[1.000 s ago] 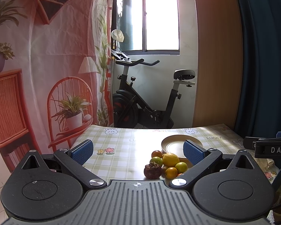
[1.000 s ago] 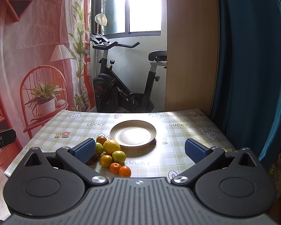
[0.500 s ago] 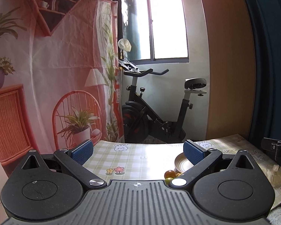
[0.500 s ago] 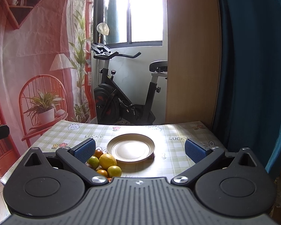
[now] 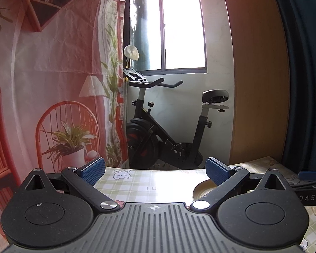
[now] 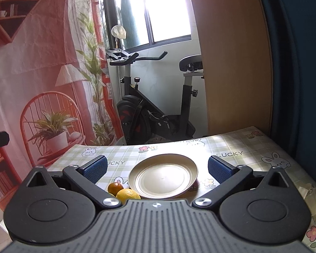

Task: Organize fruits
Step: 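Move the left tool down toward the purple mangosteen beside the fruit pile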

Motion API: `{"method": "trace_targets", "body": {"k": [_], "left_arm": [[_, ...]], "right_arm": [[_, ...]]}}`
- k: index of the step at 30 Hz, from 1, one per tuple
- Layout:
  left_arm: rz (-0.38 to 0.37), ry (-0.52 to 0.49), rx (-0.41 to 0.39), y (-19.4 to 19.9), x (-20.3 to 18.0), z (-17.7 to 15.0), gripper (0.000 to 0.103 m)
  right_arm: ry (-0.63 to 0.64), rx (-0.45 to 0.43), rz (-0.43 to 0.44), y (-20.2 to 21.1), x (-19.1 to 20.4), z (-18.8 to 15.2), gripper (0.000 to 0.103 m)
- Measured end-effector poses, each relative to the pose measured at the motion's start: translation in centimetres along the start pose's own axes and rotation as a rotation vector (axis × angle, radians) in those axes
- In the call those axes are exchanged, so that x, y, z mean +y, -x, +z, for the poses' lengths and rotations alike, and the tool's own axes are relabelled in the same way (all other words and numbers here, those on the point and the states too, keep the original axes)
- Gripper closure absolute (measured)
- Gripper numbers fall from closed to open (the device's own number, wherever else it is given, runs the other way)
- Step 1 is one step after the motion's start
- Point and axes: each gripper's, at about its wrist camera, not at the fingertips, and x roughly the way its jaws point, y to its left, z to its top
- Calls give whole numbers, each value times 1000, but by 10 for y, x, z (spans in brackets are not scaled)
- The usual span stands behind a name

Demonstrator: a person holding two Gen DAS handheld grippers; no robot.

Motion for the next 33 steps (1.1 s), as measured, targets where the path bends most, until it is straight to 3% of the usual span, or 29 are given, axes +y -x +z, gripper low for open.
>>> {"method": "trace_targets", "body": {"k": [5, 11, 17, 23, 26, 29, 33], "left_arm": [[-58, -3, 81, -26, 10, -18, 1], [-7, 18, 186, -52, 27, -32, 3], [55, -40, 215, -70, 36, -29, 3], [22, -22, 248, -83, 48, -14, 3], [-27, 1, 232, -83, 58, -12, 3], [-9, 19, 263, -90, 64, -16, 4], [-44, 54, 268, -94, 69, -19, 5]], "right_arm": [[55, 71, 15, -30, 8, -13, 0], [94, 127, 49, -53, 19, -29, 0], [195, 166, 76, -73, 32, -38, 0], [275, 188, 102, -93, 40, -22, 4], [269, 184, 125, -101, 42, -9, 6], [238, 211, 164, -109, 45, -2, 6], [197, 225, 174, -112, 46, -3, 6]]}}
